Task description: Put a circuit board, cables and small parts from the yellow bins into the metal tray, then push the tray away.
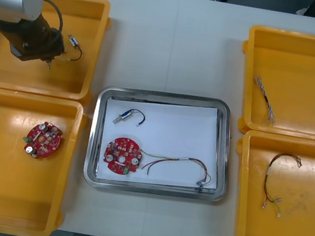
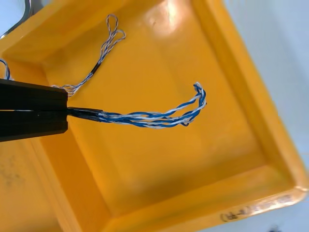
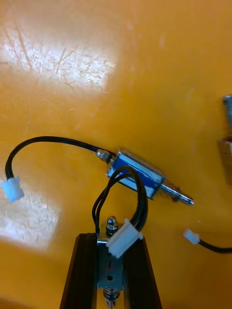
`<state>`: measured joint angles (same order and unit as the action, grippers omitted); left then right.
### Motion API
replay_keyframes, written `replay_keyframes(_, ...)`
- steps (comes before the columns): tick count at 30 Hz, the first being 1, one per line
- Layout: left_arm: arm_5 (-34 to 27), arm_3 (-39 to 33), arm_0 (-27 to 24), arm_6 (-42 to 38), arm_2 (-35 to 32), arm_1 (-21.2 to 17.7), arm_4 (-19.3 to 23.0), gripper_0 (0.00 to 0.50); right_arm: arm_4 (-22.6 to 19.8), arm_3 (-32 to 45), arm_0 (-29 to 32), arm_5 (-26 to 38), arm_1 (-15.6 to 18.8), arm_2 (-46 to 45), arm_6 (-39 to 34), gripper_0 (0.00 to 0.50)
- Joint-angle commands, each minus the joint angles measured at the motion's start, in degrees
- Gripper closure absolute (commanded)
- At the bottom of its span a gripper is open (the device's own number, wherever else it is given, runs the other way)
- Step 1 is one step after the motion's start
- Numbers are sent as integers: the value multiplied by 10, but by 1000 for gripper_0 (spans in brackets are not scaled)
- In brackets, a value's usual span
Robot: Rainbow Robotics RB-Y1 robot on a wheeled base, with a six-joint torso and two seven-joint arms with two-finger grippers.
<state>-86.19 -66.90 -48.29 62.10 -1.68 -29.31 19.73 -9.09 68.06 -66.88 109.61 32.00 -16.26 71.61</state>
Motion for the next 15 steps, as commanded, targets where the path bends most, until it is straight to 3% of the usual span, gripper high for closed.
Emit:
replay_keyframes(1, -43, -63, -22, 68, -24, -20, -3, 500, -29, 86, 27, 4, 14, 34, 62, 500)
replay_keyframes(15, -170, -177, -22, 91, -32, -18, 4, 500, -133, 298, 115, 4, 2, 123, 73, 500)
